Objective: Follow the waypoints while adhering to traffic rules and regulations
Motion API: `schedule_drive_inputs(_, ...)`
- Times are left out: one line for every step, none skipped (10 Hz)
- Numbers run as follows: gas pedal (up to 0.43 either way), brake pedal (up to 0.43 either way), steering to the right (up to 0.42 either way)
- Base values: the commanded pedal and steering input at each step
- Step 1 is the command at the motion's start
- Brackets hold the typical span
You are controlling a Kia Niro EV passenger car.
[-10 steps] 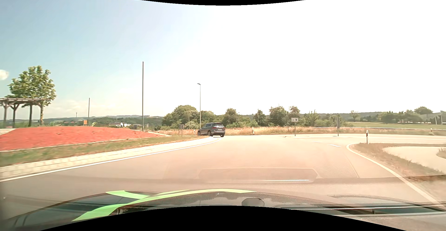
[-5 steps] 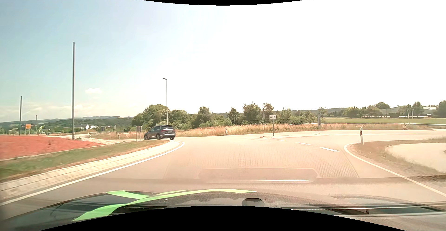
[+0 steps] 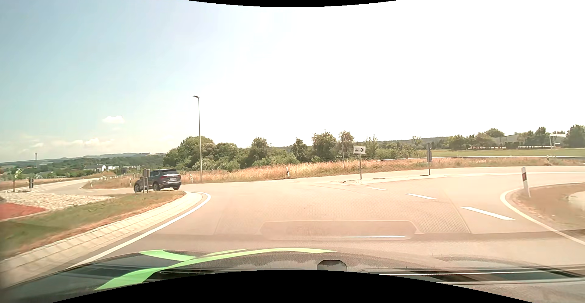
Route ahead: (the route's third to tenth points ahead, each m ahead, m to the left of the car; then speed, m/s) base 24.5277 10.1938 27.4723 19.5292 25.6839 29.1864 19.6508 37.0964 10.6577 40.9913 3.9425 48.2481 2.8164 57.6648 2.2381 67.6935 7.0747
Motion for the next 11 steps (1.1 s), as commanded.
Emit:
schedule_drive_inputs(0.008, 0.000, -0.023)
schedule_drive_inputs(0.028, 0.000, -0.029)
schedule_drive_inputs(0.039, 0.000, -0.041)
schedule_drive_inputs(0.039, 0.000, -0.053)
schedule_drive_inputs(0.047, 0.000, -0.070)
schedule_drive_inputs(0.059, 0.000, -0.086)
schedule_drive_inputs(0.059, 0.000, -0.101)
schedule_drive_inputs(0.059, 0.000, -0.112)
schedule_drive_inputs(0.067, 0.000, -0.129)
schedule_drive_inputs(0.067, 0.000, -0.143)
schedule_drive_inputs(0.067, 0.000, -0.153)
